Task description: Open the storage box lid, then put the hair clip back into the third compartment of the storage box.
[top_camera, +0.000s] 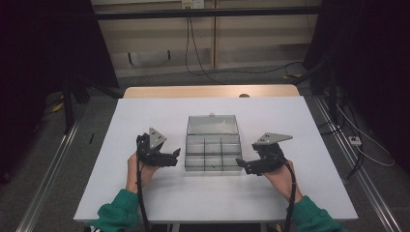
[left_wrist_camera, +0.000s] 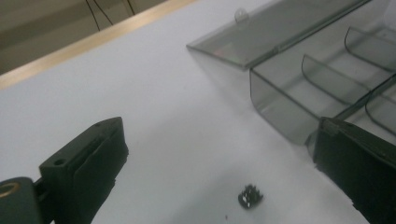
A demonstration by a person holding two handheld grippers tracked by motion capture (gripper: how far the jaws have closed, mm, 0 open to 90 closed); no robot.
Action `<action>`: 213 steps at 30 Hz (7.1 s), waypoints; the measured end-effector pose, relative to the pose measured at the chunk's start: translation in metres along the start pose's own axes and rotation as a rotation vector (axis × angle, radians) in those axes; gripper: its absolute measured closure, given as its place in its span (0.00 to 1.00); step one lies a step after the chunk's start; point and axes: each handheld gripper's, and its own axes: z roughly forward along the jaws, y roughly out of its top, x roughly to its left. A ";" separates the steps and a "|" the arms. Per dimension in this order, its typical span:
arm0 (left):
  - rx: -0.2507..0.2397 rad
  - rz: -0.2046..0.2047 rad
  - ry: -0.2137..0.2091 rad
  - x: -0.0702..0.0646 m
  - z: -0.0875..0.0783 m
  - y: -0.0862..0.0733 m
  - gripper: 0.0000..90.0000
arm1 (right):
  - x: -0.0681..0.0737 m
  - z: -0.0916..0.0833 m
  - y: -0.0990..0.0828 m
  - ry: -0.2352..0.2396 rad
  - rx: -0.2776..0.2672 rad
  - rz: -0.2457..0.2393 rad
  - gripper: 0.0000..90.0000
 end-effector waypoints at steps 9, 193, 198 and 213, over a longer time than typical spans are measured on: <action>0.036 -0.012 0.016 0.006 0.000 -0.006 0.00 | 0.001 -0.012 -0.019 0.031 0.030 -0.005 0.02; -0.086 0.063 -0.306 -0.049 0.005 0.034 0.86 | 0.006 -0.016 -0.044 0.040 0.076 -0.071 0.00; -0.092 0.051 -0.314 -0.052 0.006 0.034 0.86 | 0.006 -0.016 -0.044 0.040 0.077 -0.071 0.00; -0.100 0.071 -0.321 -0.059 0.010 0.041 0.86 | 0.007 -0.016 -0.044 0.038 0.078 -0.071 0.00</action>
